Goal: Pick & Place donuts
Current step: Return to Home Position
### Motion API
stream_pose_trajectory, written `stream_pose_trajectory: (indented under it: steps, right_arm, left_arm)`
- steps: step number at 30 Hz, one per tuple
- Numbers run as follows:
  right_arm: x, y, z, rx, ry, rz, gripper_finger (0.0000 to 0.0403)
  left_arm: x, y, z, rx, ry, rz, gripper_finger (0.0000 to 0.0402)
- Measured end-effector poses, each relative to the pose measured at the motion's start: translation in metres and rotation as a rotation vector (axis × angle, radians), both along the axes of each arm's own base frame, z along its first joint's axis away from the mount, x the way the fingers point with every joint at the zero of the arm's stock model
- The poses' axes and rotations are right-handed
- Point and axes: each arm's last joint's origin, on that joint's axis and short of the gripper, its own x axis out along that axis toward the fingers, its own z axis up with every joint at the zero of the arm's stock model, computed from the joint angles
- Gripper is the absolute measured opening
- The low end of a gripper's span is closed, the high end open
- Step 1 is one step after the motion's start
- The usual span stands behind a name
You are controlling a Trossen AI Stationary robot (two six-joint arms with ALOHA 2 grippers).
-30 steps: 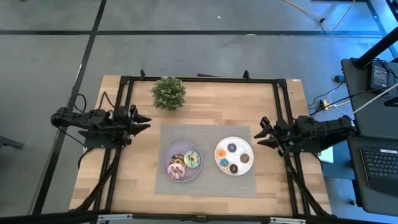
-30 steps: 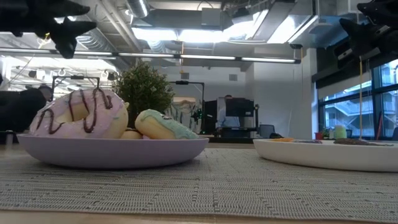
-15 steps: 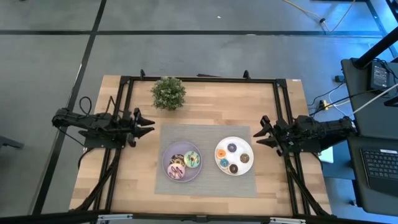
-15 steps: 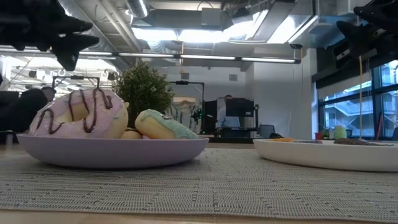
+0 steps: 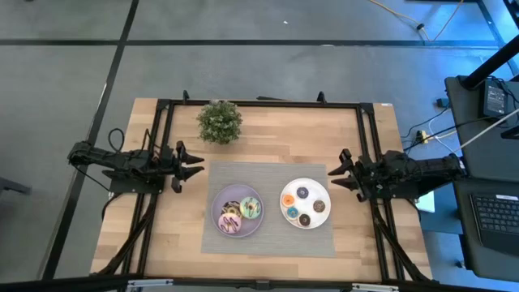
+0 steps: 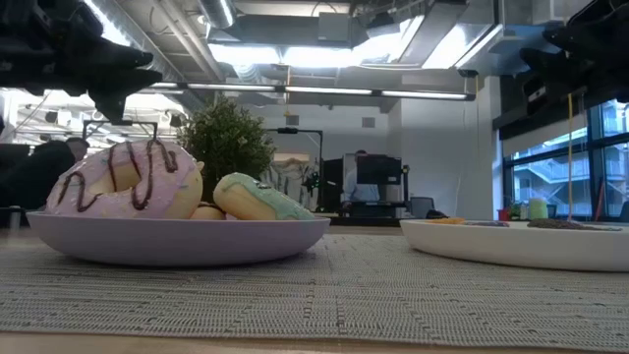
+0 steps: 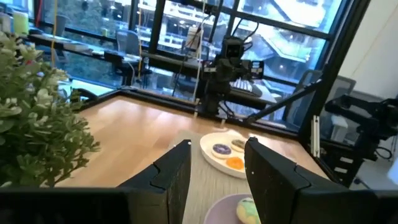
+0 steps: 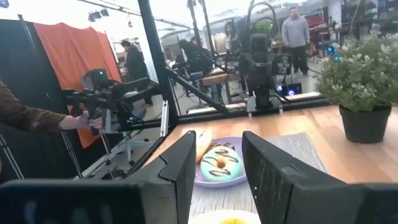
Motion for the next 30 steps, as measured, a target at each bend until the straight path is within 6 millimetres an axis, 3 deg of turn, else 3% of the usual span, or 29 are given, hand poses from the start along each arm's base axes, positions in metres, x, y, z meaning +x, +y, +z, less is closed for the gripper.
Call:
stream_pose_trajectory:
  steps: [30]
  right_arm:
    - [0.0011,-0.0016,-0.0091,-0.002,0.096,-0.016,0.0132]
  left_arm:
    - [0.0000,-0.0001,0.0003,0.059,0.006,0.002,0.0143]
